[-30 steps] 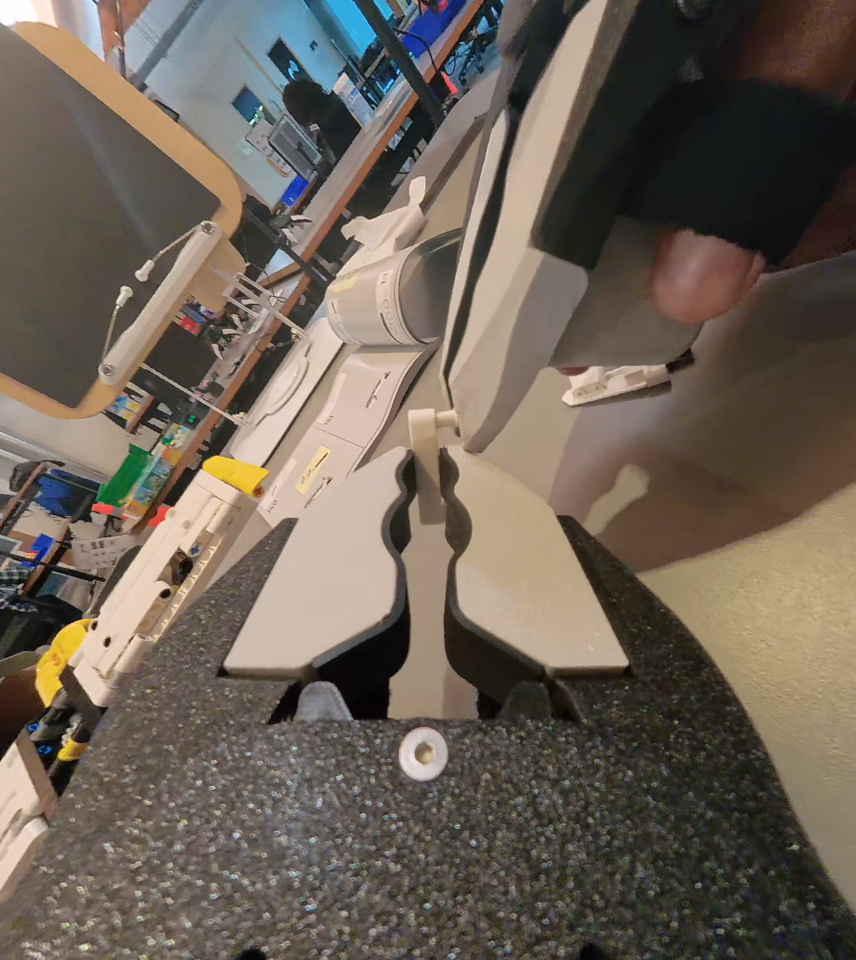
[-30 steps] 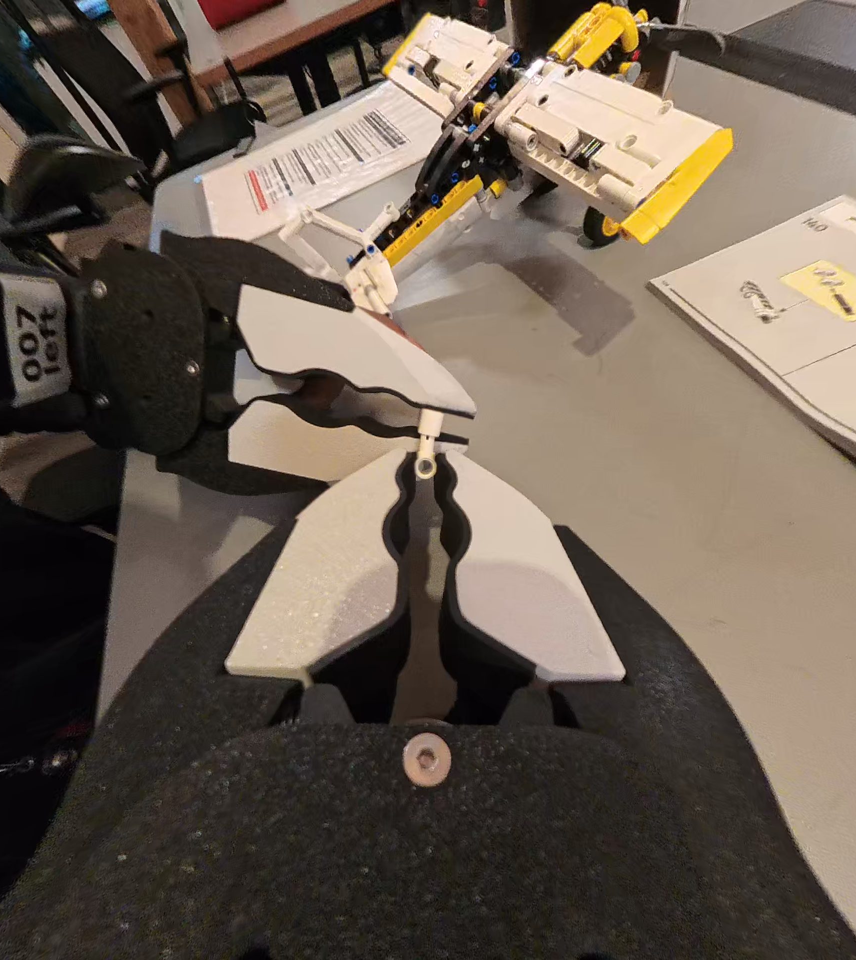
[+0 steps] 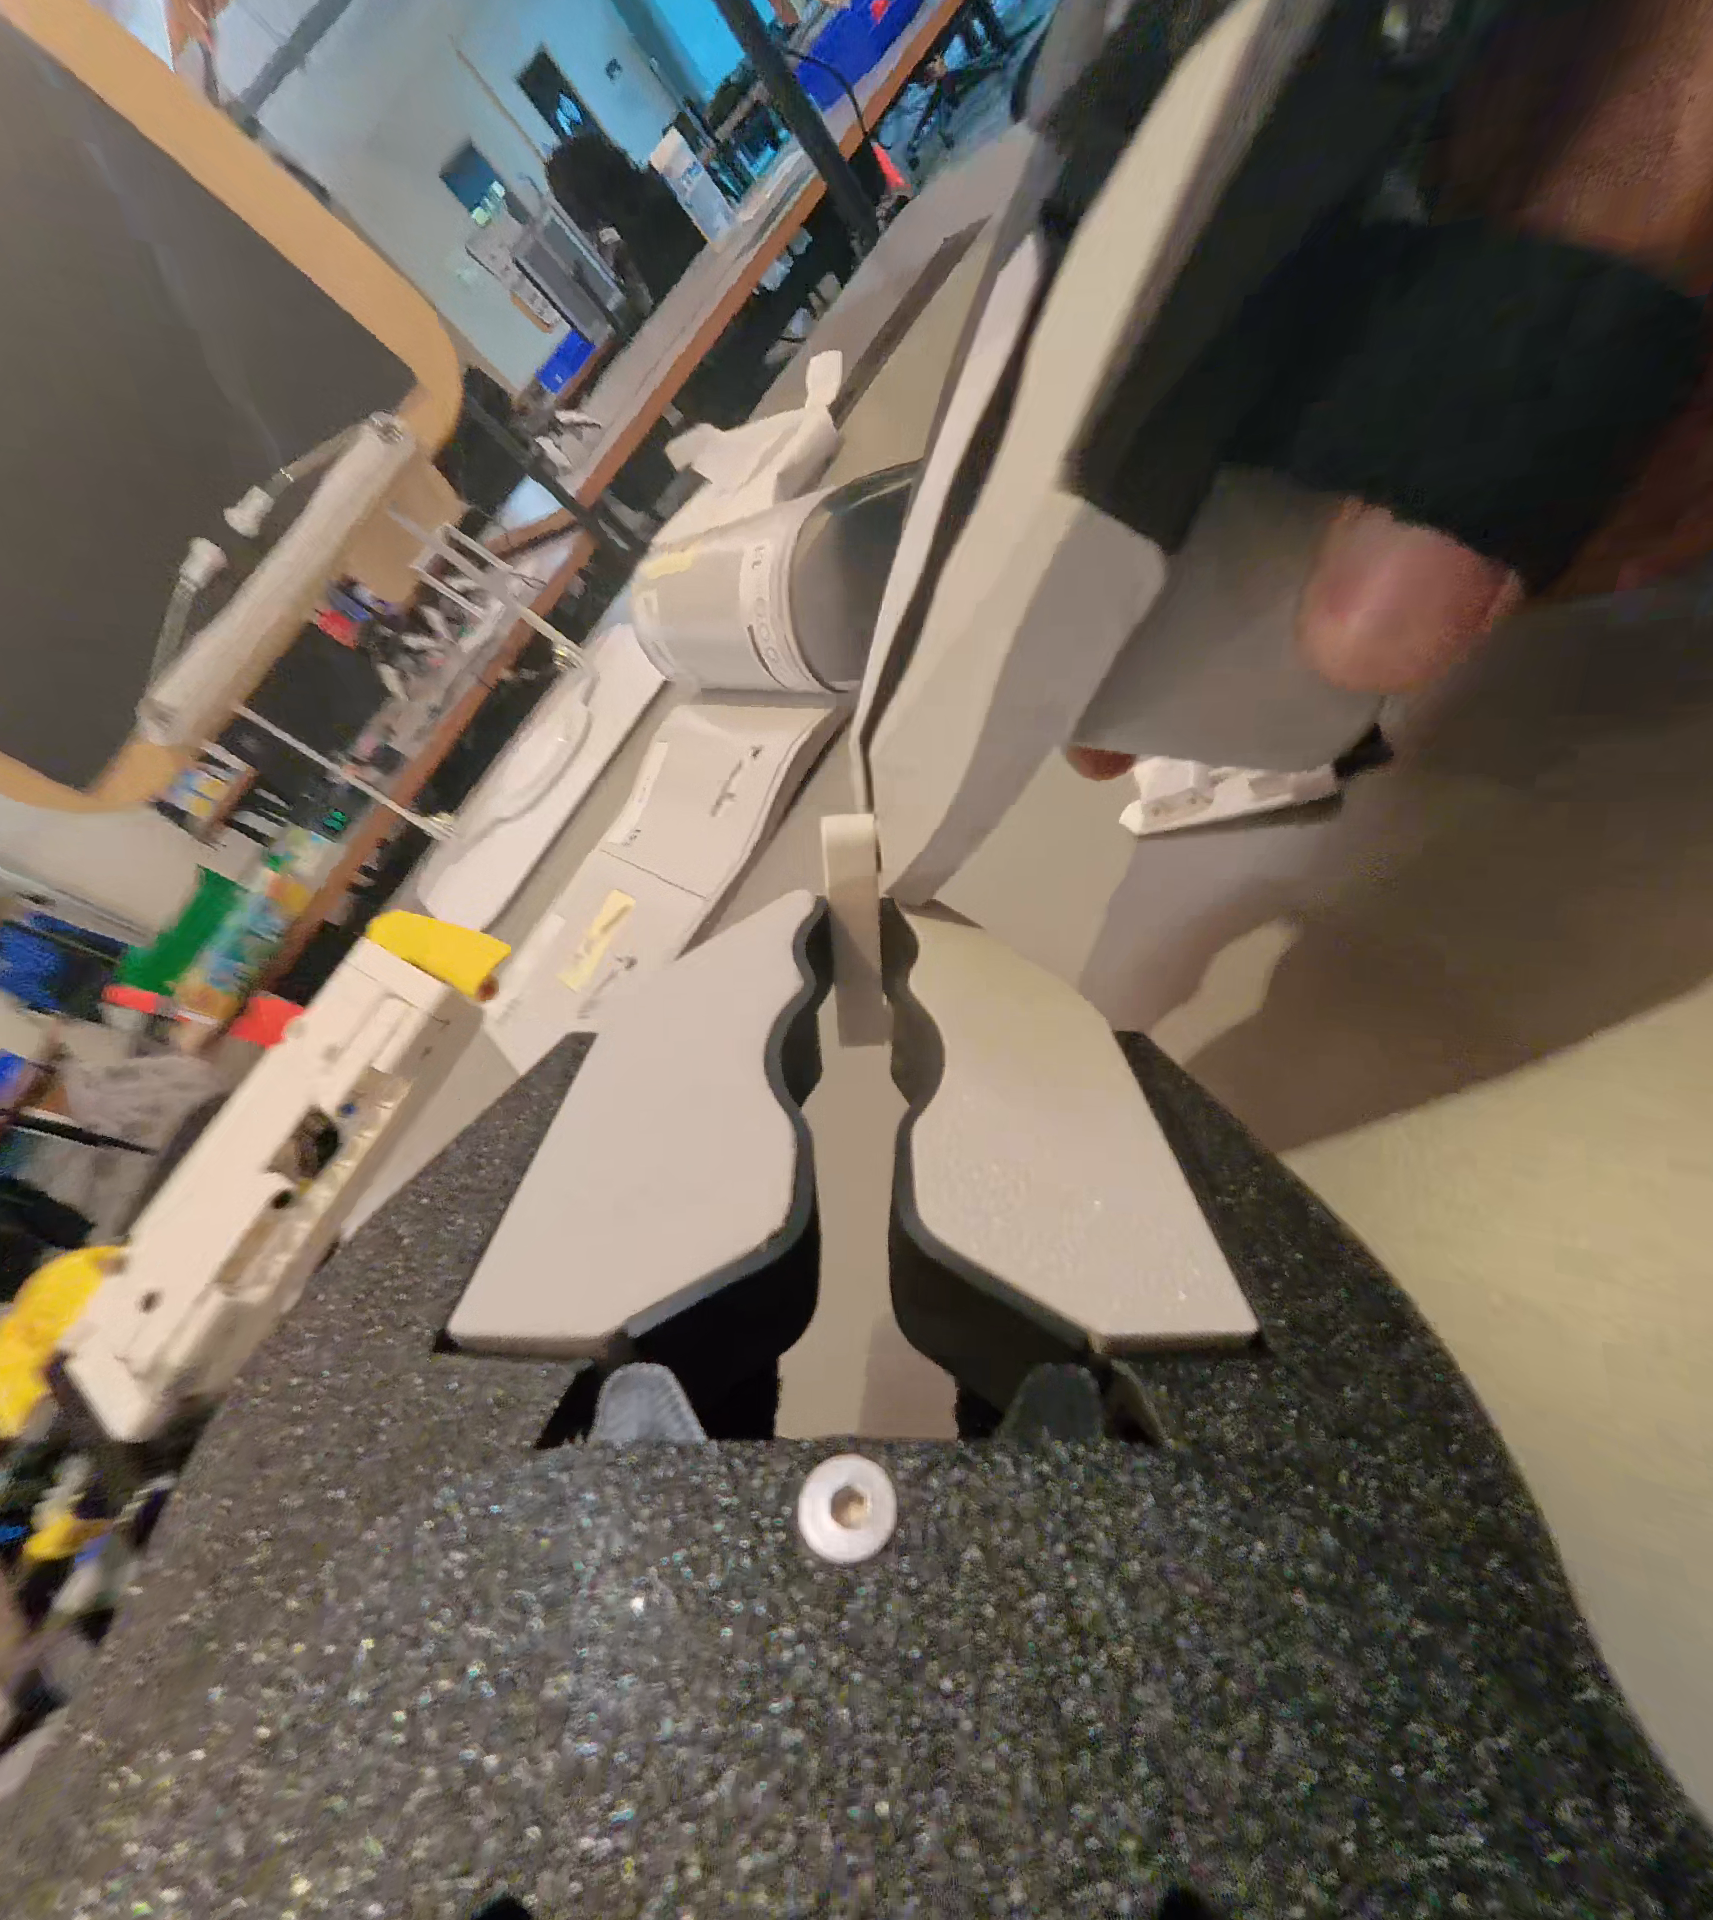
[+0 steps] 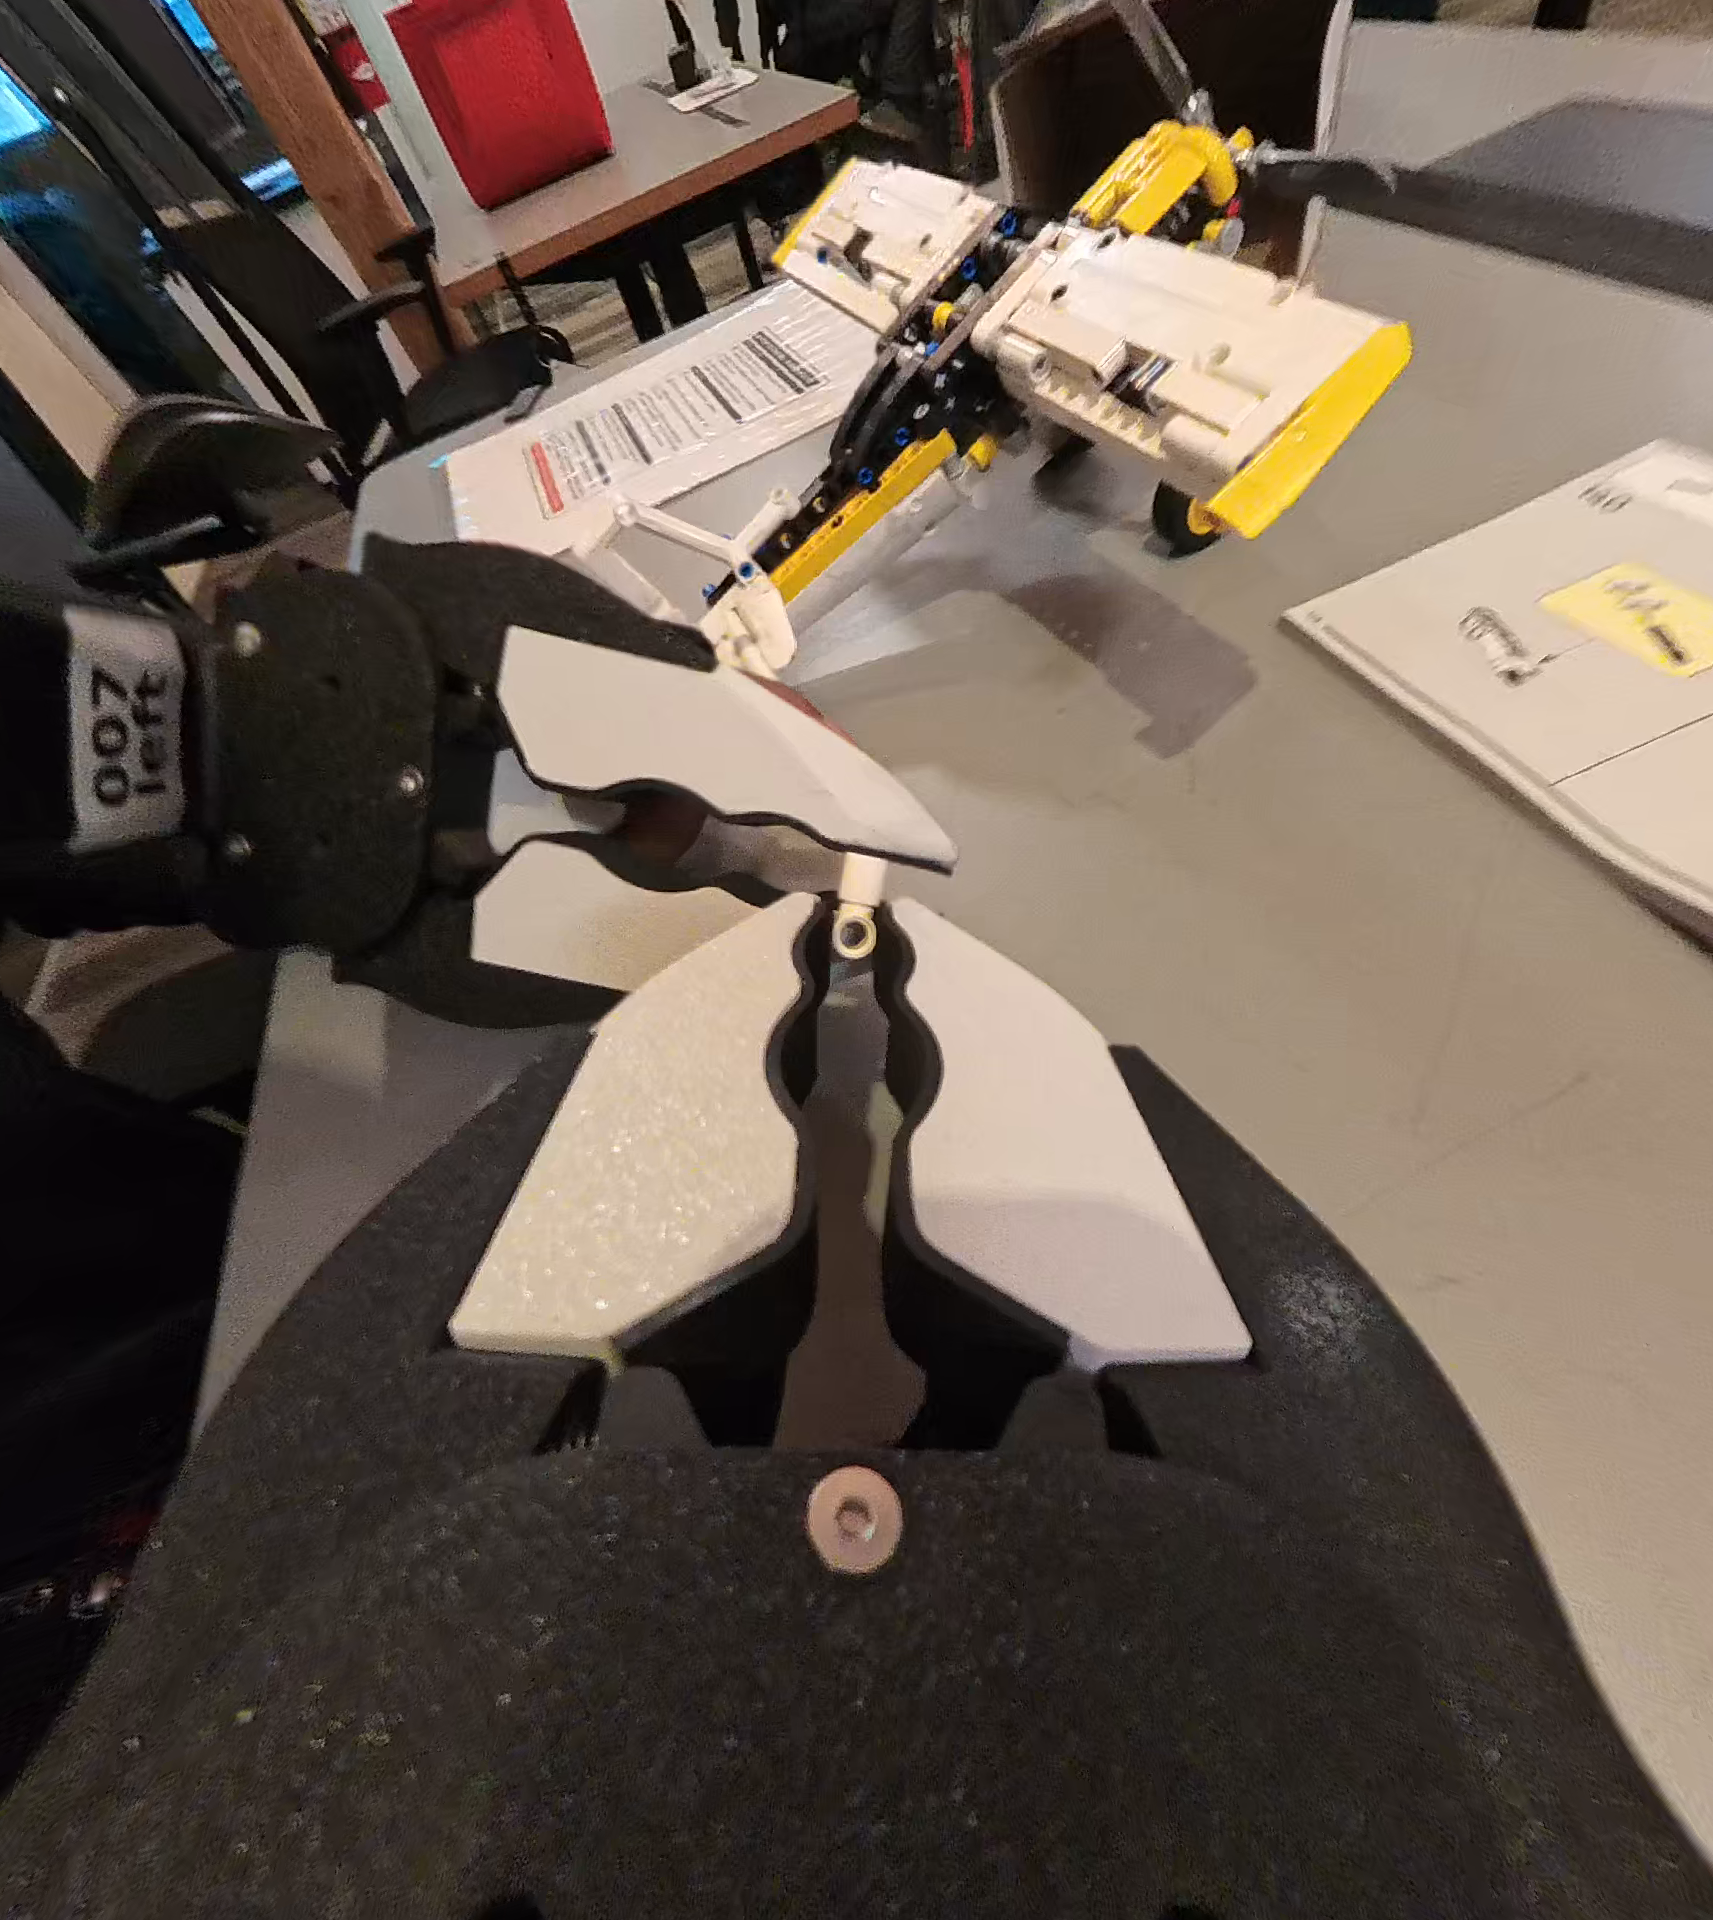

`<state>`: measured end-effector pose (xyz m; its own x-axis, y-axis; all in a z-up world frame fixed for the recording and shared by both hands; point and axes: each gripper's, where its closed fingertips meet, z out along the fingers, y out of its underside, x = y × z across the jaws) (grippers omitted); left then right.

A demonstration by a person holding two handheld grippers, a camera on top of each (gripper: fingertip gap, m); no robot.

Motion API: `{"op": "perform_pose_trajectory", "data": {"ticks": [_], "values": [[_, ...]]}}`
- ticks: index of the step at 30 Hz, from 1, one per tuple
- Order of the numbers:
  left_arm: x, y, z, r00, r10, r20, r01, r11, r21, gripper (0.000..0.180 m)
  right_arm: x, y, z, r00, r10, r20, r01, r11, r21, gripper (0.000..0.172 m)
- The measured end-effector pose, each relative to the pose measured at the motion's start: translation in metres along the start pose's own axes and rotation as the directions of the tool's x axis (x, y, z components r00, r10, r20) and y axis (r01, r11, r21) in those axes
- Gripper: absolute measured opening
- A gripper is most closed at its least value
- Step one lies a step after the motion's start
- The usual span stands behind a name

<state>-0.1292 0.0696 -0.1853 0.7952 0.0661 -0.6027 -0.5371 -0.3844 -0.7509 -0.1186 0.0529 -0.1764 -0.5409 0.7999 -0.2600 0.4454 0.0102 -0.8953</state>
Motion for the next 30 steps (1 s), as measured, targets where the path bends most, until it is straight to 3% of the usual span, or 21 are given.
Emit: {"op": "perform_pose_trajectory", "data": {"ticks": [7,15,30], "values": [[-0.005,-0.002,0.006,0.959,-0.271,-0.081,0.268,0.963,-0.036,0.008,0.007,-0.004,-0.007,0.999,0.037,0.008,-0.037,0.999,0.026,0.012],[-0.002,-0.001,0.007,0.966,-0.243,-0.085,0.240,0.970,-0.045,0.008,0.008,-0.005,-0.006,0.994,0.108,0.024,-0.109,0.993,0.054,0.007],[0.006,0.013,0.009,0.997,-0.071,-0.027,0.065,0.982,-0.180,0.008,0.016,0.010,-0.002,0.955,-0.213,-0.208,0.196,0.975,-0.101,0.006]]}}
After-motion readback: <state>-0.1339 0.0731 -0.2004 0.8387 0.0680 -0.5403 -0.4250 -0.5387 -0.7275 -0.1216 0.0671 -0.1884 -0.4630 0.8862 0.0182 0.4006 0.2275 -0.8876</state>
